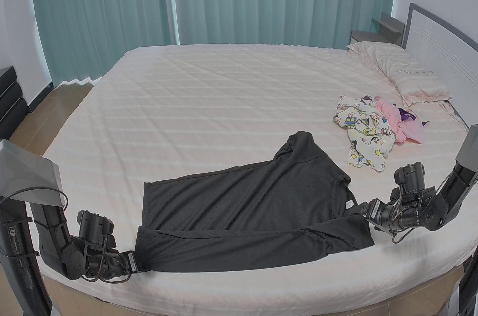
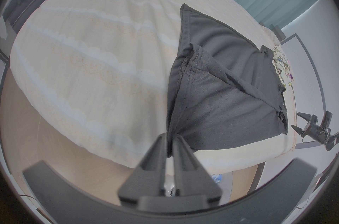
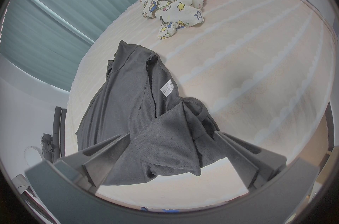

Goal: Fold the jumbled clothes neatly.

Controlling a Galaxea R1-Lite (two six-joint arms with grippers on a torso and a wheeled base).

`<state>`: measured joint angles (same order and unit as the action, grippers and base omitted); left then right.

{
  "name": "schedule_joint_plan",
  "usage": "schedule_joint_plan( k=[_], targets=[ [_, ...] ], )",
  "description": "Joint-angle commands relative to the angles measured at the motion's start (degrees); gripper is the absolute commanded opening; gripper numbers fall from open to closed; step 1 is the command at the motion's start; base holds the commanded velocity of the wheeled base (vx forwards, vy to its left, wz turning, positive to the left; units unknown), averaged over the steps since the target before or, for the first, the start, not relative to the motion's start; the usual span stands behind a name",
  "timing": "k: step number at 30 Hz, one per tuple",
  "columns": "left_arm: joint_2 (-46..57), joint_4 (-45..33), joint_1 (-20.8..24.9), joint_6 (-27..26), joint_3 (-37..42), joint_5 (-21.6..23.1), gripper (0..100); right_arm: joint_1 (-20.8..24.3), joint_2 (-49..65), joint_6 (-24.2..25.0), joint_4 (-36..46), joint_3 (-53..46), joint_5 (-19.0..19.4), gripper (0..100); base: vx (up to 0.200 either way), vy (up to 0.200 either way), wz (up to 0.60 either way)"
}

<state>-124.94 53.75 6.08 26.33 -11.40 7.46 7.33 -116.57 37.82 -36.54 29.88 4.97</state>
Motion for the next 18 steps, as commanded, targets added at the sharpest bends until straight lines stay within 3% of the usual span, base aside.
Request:
schedule_joint_plan(
  k=[1,10,12,18],
  targets=[
    [-0.13,0.04,-0.02,0.12,0.06,0.01,100,-0.03,0.02,-0.02,-0.03,0.0,0.04,100,0.0,0.0,0.0],
    [7.87,0.48,-1.86,4.25,-1.7,0.98,100,-0.12,0.46,-0.02,-0.12,0.0,0.04,100,0.0,0.0,0.0],
    [8.49,0.3,-1.78,7.95,-6.36,1.15,100,0.06,0.9,0.07,-0.12,0.0,0.04,100,0.0,0.0,0.0],
    [6.03,-6.99,-1.69,9.26,-15.58,2.56,100,0.06,0.81,-0.02,-0.12,0.0,0.04,100,0.0,0.0,0.0]
  ],
)
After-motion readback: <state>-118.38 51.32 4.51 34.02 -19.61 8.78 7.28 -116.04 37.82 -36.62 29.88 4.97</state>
